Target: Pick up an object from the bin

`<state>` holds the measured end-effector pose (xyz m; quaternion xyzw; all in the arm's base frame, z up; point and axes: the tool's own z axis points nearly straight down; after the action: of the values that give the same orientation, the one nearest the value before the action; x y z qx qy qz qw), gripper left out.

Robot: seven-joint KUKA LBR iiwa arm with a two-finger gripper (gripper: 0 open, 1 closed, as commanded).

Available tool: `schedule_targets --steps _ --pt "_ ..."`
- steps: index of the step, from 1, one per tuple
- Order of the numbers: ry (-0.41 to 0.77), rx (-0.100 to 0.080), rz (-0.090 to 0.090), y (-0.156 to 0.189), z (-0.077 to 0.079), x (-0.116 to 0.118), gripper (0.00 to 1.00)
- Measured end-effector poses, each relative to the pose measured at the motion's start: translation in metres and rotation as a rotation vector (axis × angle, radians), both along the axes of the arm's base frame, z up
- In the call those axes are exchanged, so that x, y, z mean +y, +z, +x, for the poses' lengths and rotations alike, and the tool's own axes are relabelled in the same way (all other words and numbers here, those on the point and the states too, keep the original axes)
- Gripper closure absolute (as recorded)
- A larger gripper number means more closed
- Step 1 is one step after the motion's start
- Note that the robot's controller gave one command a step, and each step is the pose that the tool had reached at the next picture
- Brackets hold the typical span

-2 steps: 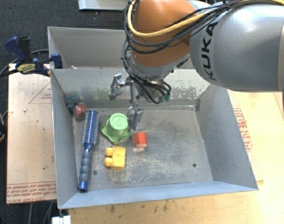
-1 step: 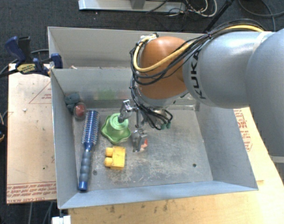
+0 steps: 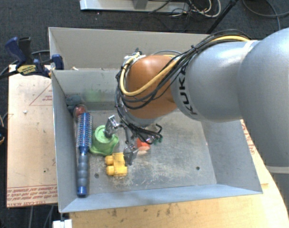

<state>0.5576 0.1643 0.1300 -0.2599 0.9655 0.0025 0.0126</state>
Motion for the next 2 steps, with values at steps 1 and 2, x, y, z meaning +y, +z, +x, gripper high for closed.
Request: schedule_targets --steps 1,2 --pt "0.094 0.016 -0.013 0.047 -0.008 -0.077 0.00" --pt "0.094 0.009 -0.007 -0.039 0.033 -0.051 0.00"
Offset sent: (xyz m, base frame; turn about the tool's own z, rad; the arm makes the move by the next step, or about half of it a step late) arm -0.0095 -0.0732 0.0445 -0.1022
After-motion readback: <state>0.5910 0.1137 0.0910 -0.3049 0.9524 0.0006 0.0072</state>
